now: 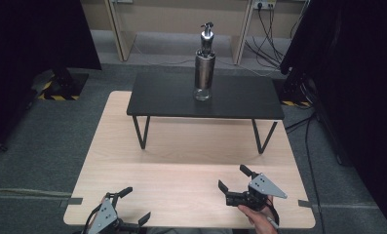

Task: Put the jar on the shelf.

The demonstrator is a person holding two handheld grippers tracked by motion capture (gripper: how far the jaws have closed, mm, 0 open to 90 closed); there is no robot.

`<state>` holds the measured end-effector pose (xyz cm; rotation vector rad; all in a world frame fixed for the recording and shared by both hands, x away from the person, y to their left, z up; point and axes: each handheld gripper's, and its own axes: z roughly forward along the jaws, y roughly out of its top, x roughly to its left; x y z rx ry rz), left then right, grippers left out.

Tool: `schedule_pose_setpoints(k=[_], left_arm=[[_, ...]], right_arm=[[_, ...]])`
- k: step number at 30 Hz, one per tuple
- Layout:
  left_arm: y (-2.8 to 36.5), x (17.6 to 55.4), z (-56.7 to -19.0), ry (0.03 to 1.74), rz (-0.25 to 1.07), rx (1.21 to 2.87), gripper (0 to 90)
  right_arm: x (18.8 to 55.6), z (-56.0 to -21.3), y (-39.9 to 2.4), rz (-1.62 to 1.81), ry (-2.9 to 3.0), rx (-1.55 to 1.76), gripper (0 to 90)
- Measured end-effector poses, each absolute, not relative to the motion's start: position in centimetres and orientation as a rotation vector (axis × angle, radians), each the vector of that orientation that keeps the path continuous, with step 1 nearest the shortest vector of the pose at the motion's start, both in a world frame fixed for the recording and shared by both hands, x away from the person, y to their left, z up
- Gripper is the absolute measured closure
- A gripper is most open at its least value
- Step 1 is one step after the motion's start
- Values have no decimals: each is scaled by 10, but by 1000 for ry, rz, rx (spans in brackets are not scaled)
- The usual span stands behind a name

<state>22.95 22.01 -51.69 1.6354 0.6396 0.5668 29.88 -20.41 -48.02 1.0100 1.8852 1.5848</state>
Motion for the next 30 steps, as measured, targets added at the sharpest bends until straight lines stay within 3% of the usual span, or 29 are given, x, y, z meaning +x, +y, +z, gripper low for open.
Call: schedule_pose_setpoints(k=[30], left_arm=[[221, 229, -516, 637, 571, 1632, 5]], right_arm=[[279, -493, -202, 1574, 1913, 1022, 23]])
